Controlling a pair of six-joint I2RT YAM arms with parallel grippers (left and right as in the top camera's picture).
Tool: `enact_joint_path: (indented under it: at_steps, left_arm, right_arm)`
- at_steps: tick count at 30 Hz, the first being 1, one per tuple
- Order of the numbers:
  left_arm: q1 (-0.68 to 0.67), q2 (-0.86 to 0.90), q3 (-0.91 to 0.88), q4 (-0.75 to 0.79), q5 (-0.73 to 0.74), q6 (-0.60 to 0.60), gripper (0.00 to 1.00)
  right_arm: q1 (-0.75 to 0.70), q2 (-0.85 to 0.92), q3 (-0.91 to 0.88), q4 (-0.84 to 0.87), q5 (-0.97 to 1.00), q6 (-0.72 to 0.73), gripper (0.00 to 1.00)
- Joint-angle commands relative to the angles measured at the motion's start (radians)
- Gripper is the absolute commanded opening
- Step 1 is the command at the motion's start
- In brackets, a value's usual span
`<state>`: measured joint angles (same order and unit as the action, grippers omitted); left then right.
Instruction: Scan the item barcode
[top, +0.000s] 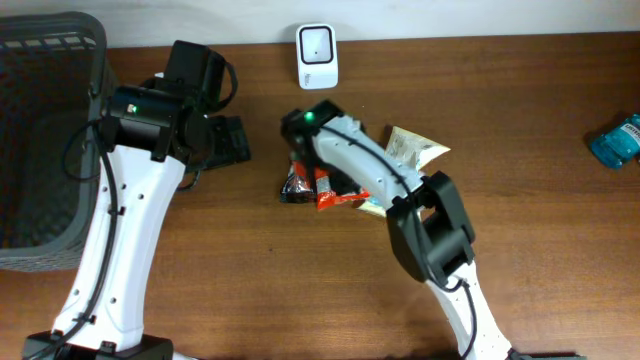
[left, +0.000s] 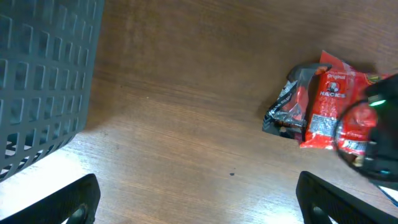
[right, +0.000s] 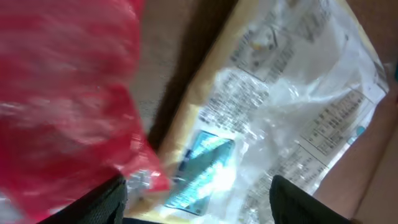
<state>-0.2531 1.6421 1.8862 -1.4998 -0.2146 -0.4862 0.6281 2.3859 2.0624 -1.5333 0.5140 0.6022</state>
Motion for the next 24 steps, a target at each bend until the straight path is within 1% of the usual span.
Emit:
enact_joint_path:
  at_steps: [1,2,3,4,5,6,8,10,13,16,18,21,22,23,24]
  left_arm:
    - [0.0,-0.004,0.003,0.002,-0.011,0.016,0.99]
    - [0.0,-0.004,0.003,0.002,-0.011,0.016,0.99]
    - [0.0,-0.004,0.003,0.002,-0.011,0.016,0.99]
    - [0.0,-0.004,0.003,0.002,-0.011,0.016,0.99]
    - [0.0,-0.004,0.003,0.002,-0.011,0.016,0.99]
    - [0.0,-0.004,0.003,0.002,-0.011,0.016,0.99]
    - [0.0,-0.004,0.003,0.002,-0.011,0.016,0.99]
    - [0.0,-0.004,0.003,0.002,-0.011,0.016,0.99]
    - [0.0,-0.004,0.003,0.002,-0.011,0.016,0.99]
    - [0.0,-0.004,0.003,0.002,-0.011,0.016,0.99]
    - [0.0,-0.004,0.003,0.002,-0.011,0.016,0.99]
    - [0.0,-0.004,0.003,0.002,-0.011,0.016,0.99]
    - [0.0,-0.004,0.003,0.002,-0.011,0.016,0.99]
    - [0.0,-0.004,0.003,0.002,-0.011,0.016,0.99]
    - [0.0,-0.004,0.003,0.002,-0.011,0.016,0.99]
  right_arm:
    - [-0.111,-0.018,0.082,-0.076,-0.095,-0.053,0.77]
    - [-0.128,-0.025,0.09,-0.072,-0.145,-0.177,0.84]
    - [-0.133,-0.028,0.09,-0.087,-0.148,-0.257,0.87]
    - [-0.133,-0.028,0.09,-0.11,-0.148,-0.319,0.87]
    - [-0.128,-0.028,0.089,-0.142,-0.149,-0.362,0.89]
    - [-0.116,-0.028,0.089,-0.166,-0.148,-0.369,0.9]
    - [-0.082,-0.027,0.082,-0.166,-0.178,-0.417,0.91]
    - [-0.045,-0.026,0.062,-0.166,-0.179,-0.439,0.92]
    - [0.008,-0.026,-0.036,-0.143,-0.17,-0.449,0.92]
    - [0.011,-0.026,-0.153,-0.046,-0.14,-0.447,0.93]
    - [0.011,-0.026,-0.193,0.011,-0.135,-0.445,0.93]
    - [0.005,-0.025,-0.241,0.084,-0.022,-0.403,0.93]
    - [-0.001,-0.025,-0.252,0.108,-0.019,-0.403,0.92]
    - [-0.01,-0.025,-0.266,0.142,-0.02,-0.403,0.91]
    - [-0.018,-0.025,-0.282,0.174,-0.019,-0.403,0.88]
